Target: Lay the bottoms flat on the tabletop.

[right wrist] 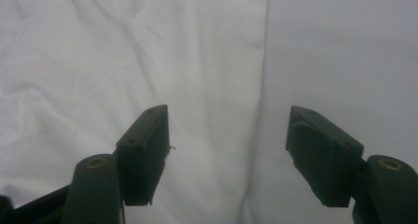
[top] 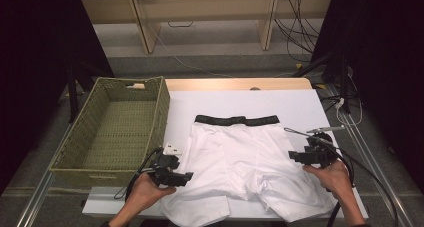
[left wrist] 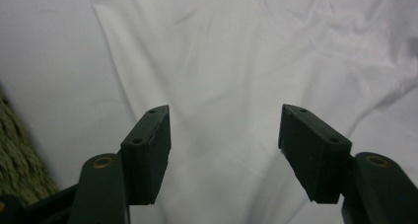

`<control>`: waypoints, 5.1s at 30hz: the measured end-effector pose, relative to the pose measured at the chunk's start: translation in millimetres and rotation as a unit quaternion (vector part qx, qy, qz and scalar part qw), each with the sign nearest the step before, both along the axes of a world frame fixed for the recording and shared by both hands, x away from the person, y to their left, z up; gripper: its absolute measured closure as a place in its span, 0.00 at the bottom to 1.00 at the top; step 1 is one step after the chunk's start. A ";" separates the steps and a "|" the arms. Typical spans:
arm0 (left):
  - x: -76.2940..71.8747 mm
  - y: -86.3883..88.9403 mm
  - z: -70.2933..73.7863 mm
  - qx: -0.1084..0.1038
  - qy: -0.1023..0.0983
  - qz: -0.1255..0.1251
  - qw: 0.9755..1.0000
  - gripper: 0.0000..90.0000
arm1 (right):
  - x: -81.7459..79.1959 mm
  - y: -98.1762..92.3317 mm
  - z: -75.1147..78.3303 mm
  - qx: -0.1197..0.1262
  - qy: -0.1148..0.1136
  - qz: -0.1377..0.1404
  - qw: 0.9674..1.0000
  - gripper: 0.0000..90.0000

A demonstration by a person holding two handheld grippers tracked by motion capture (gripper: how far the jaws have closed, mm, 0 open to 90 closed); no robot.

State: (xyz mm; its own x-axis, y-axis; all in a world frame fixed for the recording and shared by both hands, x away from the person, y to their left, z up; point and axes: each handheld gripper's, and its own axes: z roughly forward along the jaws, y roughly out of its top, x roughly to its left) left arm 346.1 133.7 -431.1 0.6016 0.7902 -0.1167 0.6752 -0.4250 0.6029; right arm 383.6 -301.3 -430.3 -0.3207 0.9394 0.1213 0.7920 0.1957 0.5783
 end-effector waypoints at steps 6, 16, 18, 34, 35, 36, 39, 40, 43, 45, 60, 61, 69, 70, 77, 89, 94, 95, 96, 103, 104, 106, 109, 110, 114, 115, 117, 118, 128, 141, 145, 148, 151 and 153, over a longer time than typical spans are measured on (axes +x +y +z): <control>29.4 -15.3 8.2 -0.023 0.001 0.029 0.999 0.32 | 23.9 7.0 3.4 0.004 -0.004 0.004 1.000 0.30; 89.7 -22.6 -0.6 -0.027 0.010 0.093 0.995 0.30 | 64.2 13.1 2.9 0.011 -0.002 0.007 1.000 0.34; 101.8 -22.9 -3.9 -0.028 0.019 0.104 0.994 0.30 | 71.3 15.0 1.4 0.010 0.004 0.008 1.000 0.36; 164.3 -21.4 -27.8 -0.011 0.077 0.162 0.984 0.39 | 100.8 27.4 -11.2 -0.003 0.040 0.009 0.999 0.44; 166.6 -21.5 -28.9 -0.013 0.081 0.164 0.983 0.40 | 101.6 27.7 -11.8 -0.004 0.041 0.007 0.999 0.44; 168.4 -22.0 -29.6 -0.012 0.082 0.161 0.983 0.42 | 102.3 27.7 -12.5 -0.004 0.041 0.009 0.999 0.44; 172.9 -22.8 -32.6 -0.017 0.089 0.164 0.982 0.46 | 104.2 28.7 -14.5 -0.007 0.047 0.007 0.999 0.45; 174.2 -23.0 -33.7 -0.020 0.092 0.164 0.982 0.47 | 104.8 28.8 -15.3 -0.009 0.048 0.007 0.999 0.45; 176.2 -25.8 -37.3 -0.026 0.102 0.161 0.981 0.54 | 106.9 27.9 -16.8 -0.009 0.051 0.002 0.999 0.46; 176.4 -27.6 -38.7 -0.019 0.097 0.162 0.982 0.61 | 108.5 27.0 -18.0 -0.011 0.052 -0.001 0.999 0.47; 174.9 -26.7 -30.4 -0.021 0.077 0.153 0.985 0.99 | 134.0 25.1 -30.3 -0.011 0.069 -0.031 0.997 0.54; 174.8 -26.2 -29.1 -0.021 0.076 0.152 0.985 0.99 | 135.5 25.6 -30.7 -0.009 0.073 -0.031 0.997 0.54; 173.9 -25.7 -27.1 -0.024 0.072 0.148 0.986 0.99 | 143.0 35.0 -32.7 -0.029 0.071 -0.040 0.996 0.71; 173.9 -26.1 -27.5 -0.024 0.073 0.147 0.986 0.99 | 143.2 35.8 -32.3 -0.032 0.073 -0.043 0.996 0.76; 176.0 -25.1 -25.2 -0.026 0.071 0.145 0.987 1.00 | 145.1 30.8 -29.8 -0.024 0.075 -0.036 0.996 1.00; 185.6 -23.6 5.8 -0.041 0.028 0.158 0.986 1.00 | 147.6 28.5 26.5 -0.032 -0.039 -0.037 0.998 1.00; 190.1 -24.3 26.6 -0.050 -0.005 0.164 0.985 1.00 | 149.2 27.3 47.8 -0.037 -0.078 -0.044 0.995 1.00; 191.1 -24.4 30.2 -0.051 -0.009 0.165 0.985 1.00 | 149.4 27.1 51.8 -0.037 -0.085 -0.045 0.995 1.00; 192.1 -24.4 33.5 -0.052 -0.014 0.165 0.985 1.00 | 149.6 27.3 55.5 -0.036 -0.090 -0.047 0.994 1.00; 198.3 -26.1 53.5 -0.057 -0.041 0.165 0.984 1.00 | 152.2 27.9 76.1 -0.038 -0.123 -0.053 0.990 1.00; 199.0 -26.2 55.7 -0.056 -0.043 0.165 0.984 1.00 | 152.9 27.6 78.3 -0.040 -0.125 -0.052 0.990 1.00; 200.4 -26.2 59.3 -0.058 -0.049 0.166 0.983 1.00 | 153.9 28.4 82.5 -0.040 -0.129 -0.053 0.989 1.00; 201.3 -25.2 63.1 -0.062 -0.051 0.167 0.983 1.00 | 154.9 29.3 87.7 -0.038 -0.137 -0.056 0.988 1.00; 201.4 -25.3 63.9 -0.061 -0.052 0.166 0.983 1.00 | 155.2 29.4 88.9 -0.040 -0.137 -0.055 0.988 1.00; 201.4 -25.8 66.0 -0.061 -0.055 0.166 0.983 1.00 | 156.3 29.5 90.3 -0.040 -0.141 -0.063 0.987 1.00; 201.5 -26.0 66.2 -0.062 -0.055 0.165 0.983 1.00 | 156.3 29.5 90.3 -0.040 -0.141 -0.064 0.987 1.00; 201.6 -26.9 67.1 -0.059 -0.057 0.163 0.983 1.00 | 156.6 30.0 89.9 -0.041 -0.143 -0.065 0.987 1.00; 201.5 -26.9 67.7 -0.059 -0.057 0.162 0.983 1.00 | 156.6 30.1 90.0 -0.041 -0.143 -0.064 0.987 1.00; 204.0 -27.9 65.2 -0.065 -0.058 0.170 0.982 0.99 | 158.3 31.7 90.2 -0.042 -0.143 -0.068 0.987 1.00; 197.4 -39.8 61.1 -0.044 -0.049 0.166 0.984 0.73 | 151.0 17.5 84.3 -0.057 -0.129 -0.085 0.986 0.74; 185.8 -41.9 60.9 -0.047 -0.027 0.141 0.989 0.61 | 134.3 14.6 81.4 -0.049 -0.116 -0.059 0.990 0.68; 169.2 -45.3 57.5 -0.045 -0.012 0.115 0.992 0.52 | 112.6 13.1 74.7 -0.041 -0.099 -0.037 0.994 0.58; 145.5 -49.9 49.7 -0.041 -0.005 0.075 0.996 0.44 | 84.4 12.0 62.8 -0.051 -0.081 -0.024 0.995 0.53; 129.3 -51.8 42.4 -0.045 0.000 0.059 0.997 0.41 | 63.8 9.6 53.4 -0.054 -0.068 -0.020 0.996 0.52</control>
State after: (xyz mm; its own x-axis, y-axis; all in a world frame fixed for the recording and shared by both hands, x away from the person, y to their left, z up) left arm 475.4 81.9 -388.7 0.5046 0.8420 -0.1911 0.7174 -0.2857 0.6354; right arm 447.3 -291.7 -376.9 -0.2900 0.9568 -0.0235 0.7161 0.2332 0.6579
